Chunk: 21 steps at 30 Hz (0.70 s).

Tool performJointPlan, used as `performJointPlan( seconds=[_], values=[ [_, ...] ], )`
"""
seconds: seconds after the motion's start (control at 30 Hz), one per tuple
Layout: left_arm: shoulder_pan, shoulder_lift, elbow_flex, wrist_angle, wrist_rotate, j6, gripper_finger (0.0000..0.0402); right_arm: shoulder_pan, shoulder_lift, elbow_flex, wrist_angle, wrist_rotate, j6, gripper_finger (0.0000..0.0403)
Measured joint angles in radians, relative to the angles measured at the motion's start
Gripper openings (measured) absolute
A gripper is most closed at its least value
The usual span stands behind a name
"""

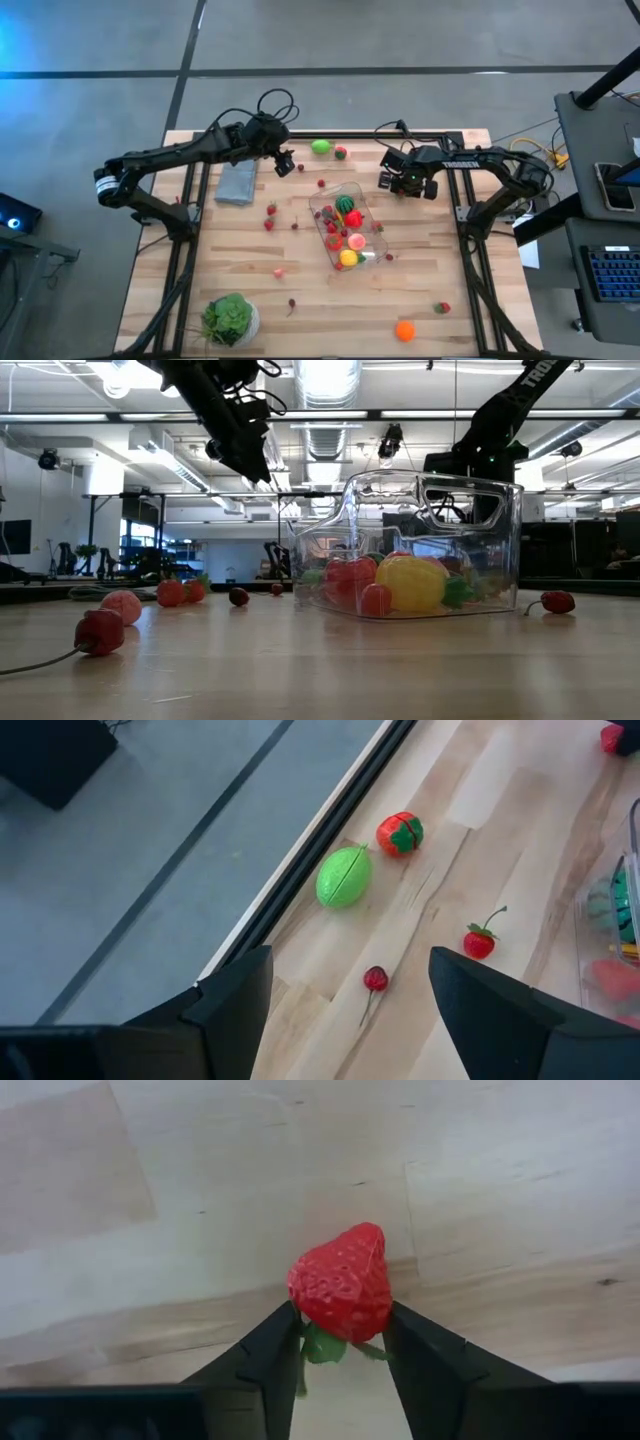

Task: Pick and placing Produce into tupperware
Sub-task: Put the red strawberry into the transparent bin

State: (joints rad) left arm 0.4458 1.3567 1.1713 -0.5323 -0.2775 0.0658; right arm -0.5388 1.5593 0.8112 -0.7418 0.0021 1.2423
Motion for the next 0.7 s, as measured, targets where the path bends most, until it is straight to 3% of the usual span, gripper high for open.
performJointPlan(
  seconds=[0.4, 0.7],
  values=[
    [0.000, 0.000, 0.000, 0.000, 0.000, -0.009, 0.0254, 0.000, 0.000, 0.000, -0.016, 0.018, -0.052, 0.0117],
    [-0.001, 0.000, 0.000, 0.001, 0.005, -0.060, 0.0254, -0.001, 0.000, -0.004, -0.030, 0.041, -0.176, 0.0169]
  ],
)
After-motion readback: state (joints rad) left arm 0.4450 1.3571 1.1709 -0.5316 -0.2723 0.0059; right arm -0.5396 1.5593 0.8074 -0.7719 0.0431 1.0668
